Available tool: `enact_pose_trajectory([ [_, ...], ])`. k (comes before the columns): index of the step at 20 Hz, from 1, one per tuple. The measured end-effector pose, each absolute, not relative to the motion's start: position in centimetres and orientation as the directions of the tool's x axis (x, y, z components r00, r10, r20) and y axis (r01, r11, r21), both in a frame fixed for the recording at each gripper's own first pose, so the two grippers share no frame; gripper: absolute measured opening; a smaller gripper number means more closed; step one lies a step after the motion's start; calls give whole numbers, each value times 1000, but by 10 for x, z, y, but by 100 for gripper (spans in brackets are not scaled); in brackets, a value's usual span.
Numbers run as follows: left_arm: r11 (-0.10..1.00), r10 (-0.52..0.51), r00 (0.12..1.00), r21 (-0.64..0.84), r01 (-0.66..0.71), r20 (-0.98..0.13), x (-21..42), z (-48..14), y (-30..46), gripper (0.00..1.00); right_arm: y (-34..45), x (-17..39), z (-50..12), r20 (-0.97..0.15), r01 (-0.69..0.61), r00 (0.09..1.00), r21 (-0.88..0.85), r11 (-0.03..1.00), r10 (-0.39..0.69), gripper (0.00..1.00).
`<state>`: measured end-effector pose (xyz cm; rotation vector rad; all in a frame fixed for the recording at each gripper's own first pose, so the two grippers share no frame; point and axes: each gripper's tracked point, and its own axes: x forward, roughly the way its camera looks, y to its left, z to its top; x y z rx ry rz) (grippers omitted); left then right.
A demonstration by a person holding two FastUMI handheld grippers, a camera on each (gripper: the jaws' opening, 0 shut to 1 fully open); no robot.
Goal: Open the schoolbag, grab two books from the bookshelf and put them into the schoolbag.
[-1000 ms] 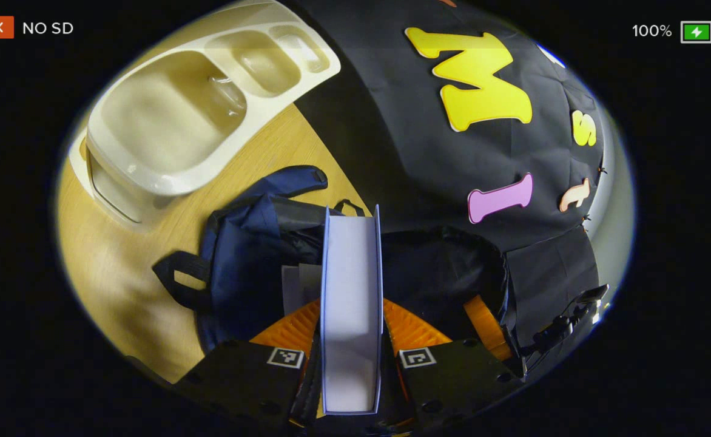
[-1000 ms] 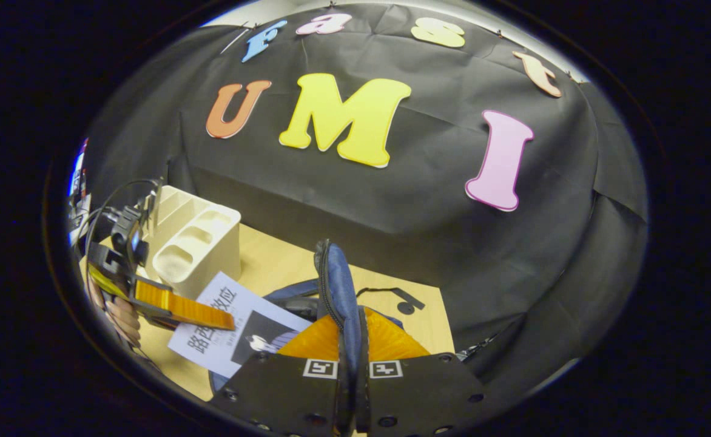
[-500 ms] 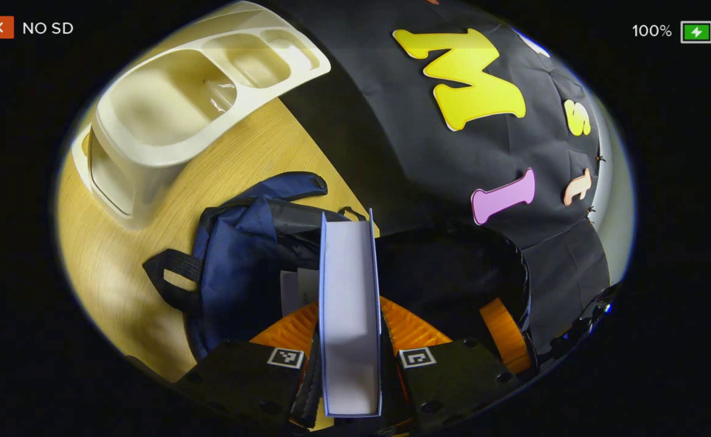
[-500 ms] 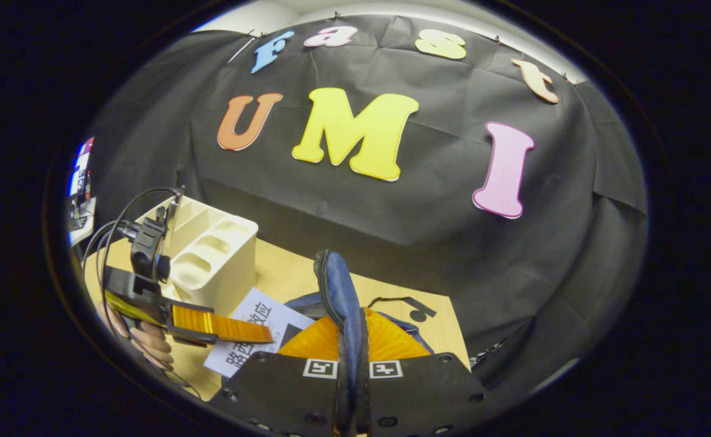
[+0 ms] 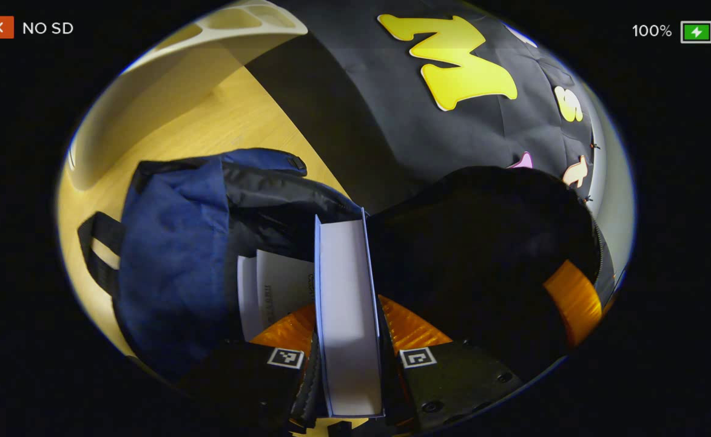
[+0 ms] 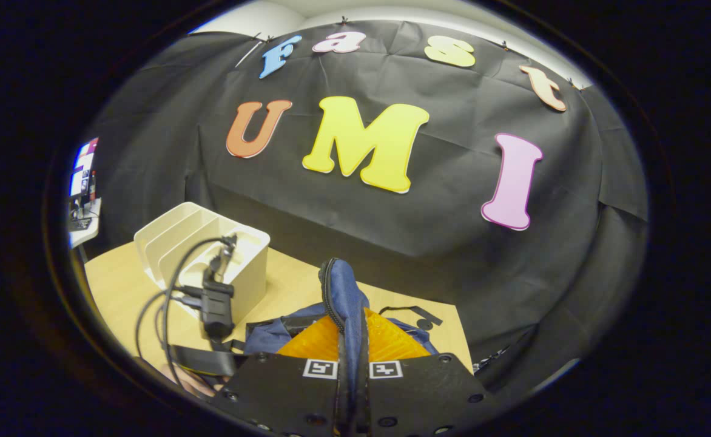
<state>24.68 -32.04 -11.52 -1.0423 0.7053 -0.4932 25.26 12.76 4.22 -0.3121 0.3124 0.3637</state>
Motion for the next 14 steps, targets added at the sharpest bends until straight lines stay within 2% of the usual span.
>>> enact_pose_trajectory([
  [1,419,-679,681,-907,52,-275,250,-118,-329,43,128,252,42,-351,-395,886,-233,888,303,4],
  [2,419,-676,687,-906,59,-268,253,-122,-333,43,129,253,43,-348,-393,887,-225,891,303,1],
  [3,418,-670,695,-906,64,-260,258,-126,-334,39,127,255,43,-338,-385,893,-227,895,299,5],
  [4,417,-670,697,-906,72,-253,261,-129,-333,43,123,256,42,-334,-378,895,-223,898,294,4],
  [6,410,-684,685,-909,77,-251,257,-135,-338,43,124,256,37,-331,-382,891,-177,907,310,4],
  [8,447,-689,659,-893,56,-303,255,-150,-333,46,118,257,28,-332,-373,891,-152,915,308,4],
  [11,490,-705,613,-870,58,-356,246,-157,-326,63,111,254,11,-349,-366,884,-105,925,311,5],
  [14,525,-702,599,-848,70,-385,240,-156,-316,66,93,253,0,-344,-313,898,-59,948,275,5],
])
